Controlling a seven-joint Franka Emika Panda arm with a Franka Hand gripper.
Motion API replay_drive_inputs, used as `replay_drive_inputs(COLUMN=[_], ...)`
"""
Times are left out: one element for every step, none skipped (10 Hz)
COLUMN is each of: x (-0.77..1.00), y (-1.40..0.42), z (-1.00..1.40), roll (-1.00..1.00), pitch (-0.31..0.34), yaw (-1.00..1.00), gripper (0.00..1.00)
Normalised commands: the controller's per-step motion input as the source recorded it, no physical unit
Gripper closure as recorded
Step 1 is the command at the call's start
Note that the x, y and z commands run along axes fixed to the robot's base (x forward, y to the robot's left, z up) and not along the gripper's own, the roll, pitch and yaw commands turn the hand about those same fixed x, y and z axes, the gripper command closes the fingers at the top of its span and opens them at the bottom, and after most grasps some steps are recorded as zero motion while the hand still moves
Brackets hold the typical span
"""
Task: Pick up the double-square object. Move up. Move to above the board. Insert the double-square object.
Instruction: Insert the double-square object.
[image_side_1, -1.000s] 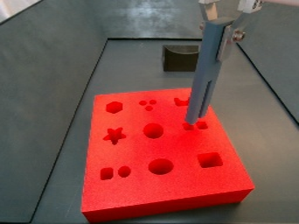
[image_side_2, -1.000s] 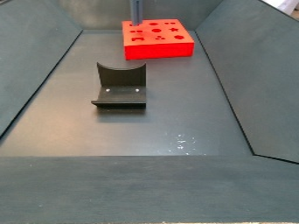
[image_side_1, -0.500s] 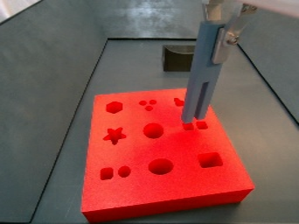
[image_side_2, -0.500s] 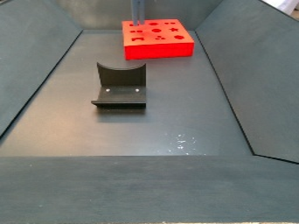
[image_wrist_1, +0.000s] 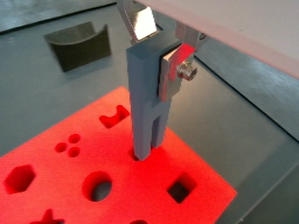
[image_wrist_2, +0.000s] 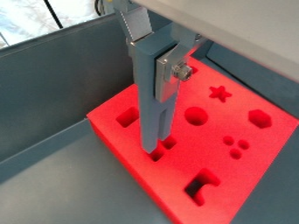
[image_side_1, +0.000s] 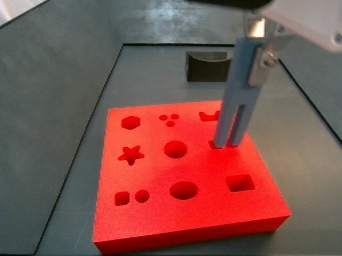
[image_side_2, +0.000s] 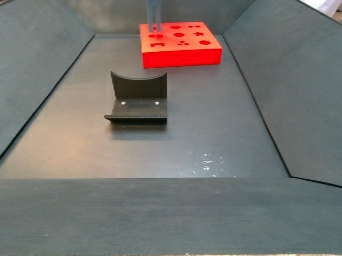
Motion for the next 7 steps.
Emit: replay_drive_inputs(x=[0.07,0.11,0.05,-0.07,-0.01,-0.05,-0.08], y=[-0.05,0.00,0.00,0.02,0.00,0.00,0.06], z=[-0.14,-0.11,-0.08,-0.05,-0.07,-0.16,-0.13], roll=[0.17,0.20,0.13,0.02,0.00,0.00,0.00], pitch=[0.000,0.019,0.024,0.000,0.000,-0.033,-0.037], yaw=[-0.23,-0.28,-0.25,0.00,0.00,0.00,0.09], gripper=[1.00,1.00,1.00,1.00,1.00,1.00,1.00])
